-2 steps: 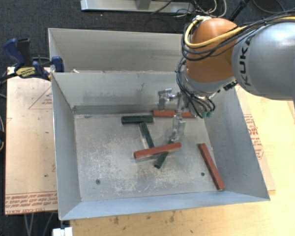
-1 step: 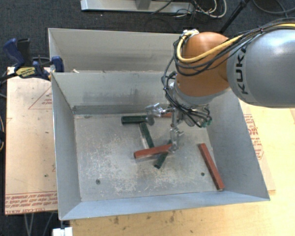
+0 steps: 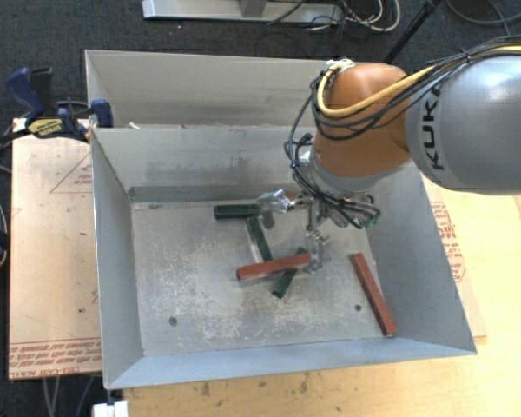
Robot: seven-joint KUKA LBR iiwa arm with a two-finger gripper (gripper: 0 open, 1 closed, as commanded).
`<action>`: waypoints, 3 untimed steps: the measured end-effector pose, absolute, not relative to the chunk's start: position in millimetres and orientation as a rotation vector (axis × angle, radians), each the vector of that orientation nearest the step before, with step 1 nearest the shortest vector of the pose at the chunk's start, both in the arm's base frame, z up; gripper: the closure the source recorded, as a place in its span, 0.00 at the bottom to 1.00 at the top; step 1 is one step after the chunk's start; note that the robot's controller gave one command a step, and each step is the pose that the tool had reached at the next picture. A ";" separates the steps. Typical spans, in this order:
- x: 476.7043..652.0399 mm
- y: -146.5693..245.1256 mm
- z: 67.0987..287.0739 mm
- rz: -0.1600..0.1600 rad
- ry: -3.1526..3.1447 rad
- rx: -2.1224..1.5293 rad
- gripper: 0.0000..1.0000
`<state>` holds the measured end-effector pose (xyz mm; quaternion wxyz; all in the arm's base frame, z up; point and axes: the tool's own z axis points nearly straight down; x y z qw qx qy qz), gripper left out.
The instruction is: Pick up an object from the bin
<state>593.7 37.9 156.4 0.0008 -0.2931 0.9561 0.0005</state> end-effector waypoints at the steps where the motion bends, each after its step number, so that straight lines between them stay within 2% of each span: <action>1: 588.9 32.4 81.7 -0.002 2.837 -1.336 0.00; 2: 588.6 28.3 63.8 -0.009 2.855 -1.285 1.00; 3: 587.9 28.0 65.1 -0.008 2.856 -1.277 1.00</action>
Offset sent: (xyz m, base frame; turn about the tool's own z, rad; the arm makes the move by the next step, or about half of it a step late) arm -0.0135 -0.0113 -0.0864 -0.2285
